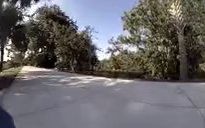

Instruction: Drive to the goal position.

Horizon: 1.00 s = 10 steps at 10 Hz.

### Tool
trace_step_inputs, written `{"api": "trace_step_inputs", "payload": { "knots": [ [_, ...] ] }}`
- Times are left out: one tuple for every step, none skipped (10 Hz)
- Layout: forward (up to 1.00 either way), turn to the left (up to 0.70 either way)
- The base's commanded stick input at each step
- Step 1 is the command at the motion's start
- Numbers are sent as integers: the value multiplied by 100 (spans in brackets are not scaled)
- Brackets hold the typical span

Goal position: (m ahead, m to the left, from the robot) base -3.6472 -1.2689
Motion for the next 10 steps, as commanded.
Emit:
{"api": "trace_step_inputs", "payload": {
  "knots": [
    [0, 45],
    [0, 45],
    [0, 45],
    [0, 45],
    [0, 45],
    [0, 45],
    [0, 45],
    [0, 45],
    [0, 45],
    [0, 45]
  ]
}}
